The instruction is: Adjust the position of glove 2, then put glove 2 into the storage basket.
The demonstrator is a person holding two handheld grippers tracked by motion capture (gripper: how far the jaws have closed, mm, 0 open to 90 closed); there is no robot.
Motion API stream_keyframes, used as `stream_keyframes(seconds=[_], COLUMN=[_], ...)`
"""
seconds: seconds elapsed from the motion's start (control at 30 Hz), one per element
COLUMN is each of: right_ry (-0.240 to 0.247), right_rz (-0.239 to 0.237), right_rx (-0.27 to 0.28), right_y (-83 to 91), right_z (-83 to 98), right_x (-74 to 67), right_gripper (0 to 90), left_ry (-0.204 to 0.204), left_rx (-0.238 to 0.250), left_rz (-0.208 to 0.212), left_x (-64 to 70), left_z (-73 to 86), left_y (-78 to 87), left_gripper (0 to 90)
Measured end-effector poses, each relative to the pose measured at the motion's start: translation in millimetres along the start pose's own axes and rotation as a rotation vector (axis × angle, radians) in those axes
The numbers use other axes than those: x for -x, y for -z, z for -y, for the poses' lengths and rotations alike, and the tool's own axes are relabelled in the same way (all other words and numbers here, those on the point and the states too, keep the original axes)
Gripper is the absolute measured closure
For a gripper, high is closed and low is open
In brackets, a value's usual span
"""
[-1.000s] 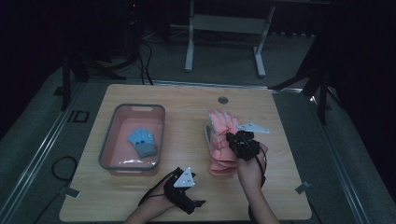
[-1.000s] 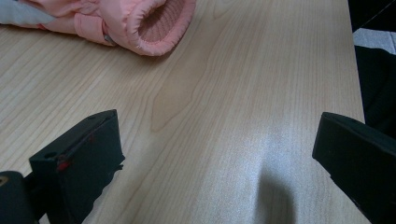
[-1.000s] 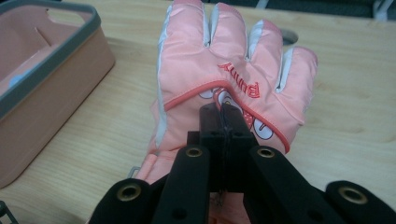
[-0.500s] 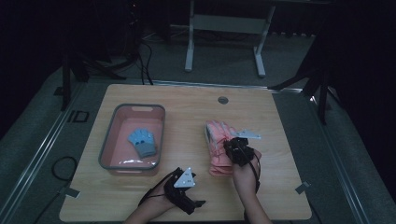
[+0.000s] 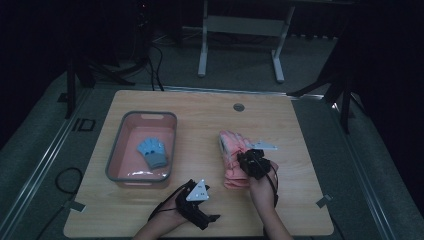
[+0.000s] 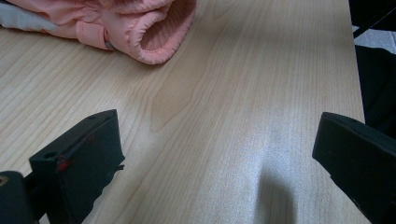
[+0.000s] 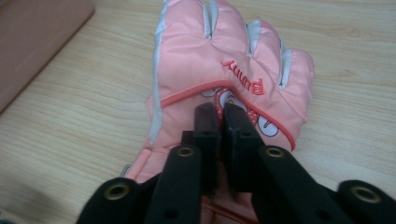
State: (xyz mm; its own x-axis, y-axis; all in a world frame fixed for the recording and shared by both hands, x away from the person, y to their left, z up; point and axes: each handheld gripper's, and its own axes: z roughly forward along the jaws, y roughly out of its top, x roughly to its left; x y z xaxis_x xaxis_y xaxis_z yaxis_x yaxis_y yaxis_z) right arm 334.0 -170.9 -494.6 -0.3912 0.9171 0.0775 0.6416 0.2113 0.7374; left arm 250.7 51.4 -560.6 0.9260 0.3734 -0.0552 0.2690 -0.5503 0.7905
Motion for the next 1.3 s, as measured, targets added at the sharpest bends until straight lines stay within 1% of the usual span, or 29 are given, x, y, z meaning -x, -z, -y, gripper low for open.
stream_keyframes(seconds=[0.1,0.17,0.23,0.3,0.37,0.43,0.47,0.5,0.57,0.6,0.63,0.7,0.77,0.8,0.87,0.9,0.93,0.97,1.0,1.03,1.07,1.13,1.17,1.2,1.27,1.3], right_ry=[0.026,0.032,0.051,0.045,0.053,0.07,0.083,0.092,0.098,0.094,0.095,0.107,0.137,0.173,0.254,0.281,0.297,0.297,0.287,0.283,0.279,0.271,0.268,0.277,0.27,0.267], right_rz=[-0.024,-0.056,-0.046,-0.065,-0.089,-0.104,-0.126,-0.168,-0.197,-0.214,-0.215,-0.215,-0.226,-0.224,-0.19,-0.171,-0.173,-0.186,-0.199,-0.197,-0.197,-0.204,-0.21,-0.217,-0.225,-0.238], right_rx=[0.007,0.008,0.006,0.016,0.025,0.04,0.038,0.029,0.036,0.049,0.07,0.086,0.097,0.109,0.112,0.116,0.12,0.125,0.119,0.111,0.094,0.084,0.076,0.068,0.061,0.056], right_y=[3.3,4.2,5.5,8.2,12.9,17.8,20.4,23.6,29.0,32.6,37.1,44.4,49.6,52.7,56.6,58.6,60.1,61.2,61.8,61.8,61.5,61.1,60.7,59.9,58.7,58.2], right_z=[-2.4,-4.3,-6.7,-8.8,-11.9,-14.1,-15.4,-17.0,-19.1,-20.0,-21.0,-22.3,-22.9,-22.5,-21.0,-19.6,-18.3,-17.1,-15.9,-15.5,-15.1,-14.1,-13.6,-13.3,-13.1,-13.4], right_x=[2.9,5.3,6.9,9.3,12.4,15.6,18.5,22.3,27.7,30.8,34.8,40.5,45.8,48.9,52.8,54.7,57.3,60.3,64.1,66.3,69.0,73.4,75.3,77.0,80.3,81.7], right_gripper=[71.9,66.6,62.2,56.4,46.3,38.0,31.7,25.7,24.1,20.2,18.2,17.9,17.5,16.5,14.0,13.9,13.5,13.3,13.4,13.4,13.5,13.4,13.3,12.9,12.8,12.4], left_ry=[0.003,-0.001,0.0,0.004,0.005,0.006,0.006,0.007,0.007,0.008,0.006,0.01,0.011,0.012,0.018,0.013,0.019,0.016,0.009,0.012,0.02,0.039,0.048,0.059,0.073,0.077], left_rx=[-0.002,-0.005,-0.001,0.001,0.005,0.005,0.005,0.005,0.005,0.007,0.004,0.009,0.014,0.015,0.016,0.015,0.017,0.019,0.022,0.031,0.045,0.04,0.045,0.048,0.053,0.059], left_rz=[0.006,0.004,0.003,0.006,0.006,0.005,0.005,0.006,0.007,0.006,0.005,0.006,0.004,0.004,-0.002,-0.008,-0.01,-0.015,-0.022,-0.028,-0.022,-0.011,-0.009,-0.014,-0.012,-0.024], left_x=[-0.2,-0.3,-0.2,-0.2,-0.1,-0.1,-0.3,-0.5,-0.7,-0.6,-0.7,-0.2,0.5,0.7,1.4,1.8,2.5,3.1,3.4,3.6,3.9,3.8,3.3,2.6,-0.9,-2.9], left_z=[0.1,0.1,0.0,0.0,0.1,0.0,0.0,0.0,-0.2,-0.4,-0.6,-1.6,-3.4,-4.3,-6.3,-7.5,-9.0,-11.5,-13.3,-16.3,-19.4,-27.2,-30.6,-34.0,-41.2,-44.9], left_y=[-0.6,-1.0,-0.6,-0.1,0.0,-0.1,0.0,0.1,0.2,0.2,0.3,1.1,2.4,3.1,4.5,5.5,6.5,8.4,10.0,12.0,14.0,17.7,19.2,20.4,23.0,24.2], left_gripper=[1.6,1.7,1.7,1.6,1.6,1.6,1.6,1.6,1.6,1.6,1.6,1.7,1.7,1.6,1.7,1.6,1.7,1.7,1.6,1.7,1.7,1.7,1.7,1.7,1.7,1.7])
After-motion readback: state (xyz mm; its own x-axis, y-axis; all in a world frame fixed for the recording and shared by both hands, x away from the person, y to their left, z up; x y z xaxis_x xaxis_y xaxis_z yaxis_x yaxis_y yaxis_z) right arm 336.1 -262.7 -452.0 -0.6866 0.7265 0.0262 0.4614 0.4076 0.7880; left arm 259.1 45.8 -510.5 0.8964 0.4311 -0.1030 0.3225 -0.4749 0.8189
